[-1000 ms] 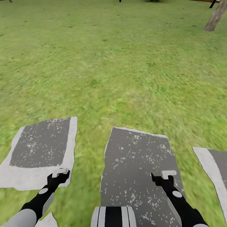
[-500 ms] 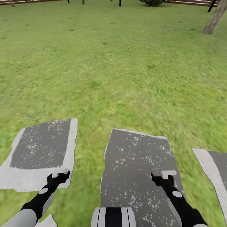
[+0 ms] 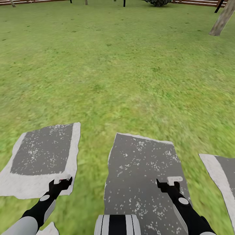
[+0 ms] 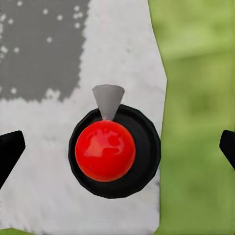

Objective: In the garden, pick up the pesticide atomizer on the floor and spray pesticide onto both trees until each tree trunk is fully covered.

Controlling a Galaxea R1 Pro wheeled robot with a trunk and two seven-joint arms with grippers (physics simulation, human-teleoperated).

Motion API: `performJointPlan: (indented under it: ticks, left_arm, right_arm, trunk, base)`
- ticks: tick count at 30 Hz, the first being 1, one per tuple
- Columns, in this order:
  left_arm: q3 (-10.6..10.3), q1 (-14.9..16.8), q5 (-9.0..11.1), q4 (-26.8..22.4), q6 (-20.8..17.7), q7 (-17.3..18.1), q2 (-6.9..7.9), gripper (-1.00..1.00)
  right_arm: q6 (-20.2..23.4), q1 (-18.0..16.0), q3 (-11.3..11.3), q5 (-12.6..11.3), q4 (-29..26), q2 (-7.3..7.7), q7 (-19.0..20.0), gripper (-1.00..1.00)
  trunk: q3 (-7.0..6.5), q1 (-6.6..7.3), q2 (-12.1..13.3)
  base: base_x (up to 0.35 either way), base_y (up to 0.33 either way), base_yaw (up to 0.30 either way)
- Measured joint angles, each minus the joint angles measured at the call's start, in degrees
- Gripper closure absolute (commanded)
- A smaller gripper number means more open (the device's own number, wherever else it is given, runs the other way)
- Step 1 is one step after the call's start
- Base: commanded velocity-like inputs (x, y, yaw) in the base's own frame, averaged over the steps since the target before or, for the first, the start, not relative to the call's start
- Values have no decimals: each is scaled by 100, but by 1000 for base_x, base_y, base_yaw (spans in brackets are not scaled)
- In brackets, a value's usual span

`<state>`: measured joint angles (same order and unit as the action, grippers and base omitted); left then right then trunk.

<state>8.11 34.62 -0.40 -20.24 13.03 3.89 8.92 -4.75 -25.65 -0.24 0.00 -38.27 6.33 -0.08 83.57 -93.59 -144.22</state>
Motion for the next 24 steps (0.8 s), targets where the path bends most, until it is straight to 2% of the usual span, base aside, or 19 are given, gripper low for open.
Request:
performJointPlan:
  ticks: [6,7,24]
  left_arm:
    - [-1,-2,-13,5,0,0,0,-100]
    - [-1,-2,-15,5,-2,1,0,100]
    - [-1,-3,10,-2,-1,2,-1,100]
  right_arm:
    - [0,0,0,0,0,0,0,-100]
    - [-3,0,0,0,0,0,0,-100]
    - [0,0,-2,0,0,0,0,-100]
  trunk:
    - [0,0,0]
    - [0,0,0]
    - [0,0,0]
  base:
    - [0,0,0]
    - [0,0,0]
    - [0,0,0]
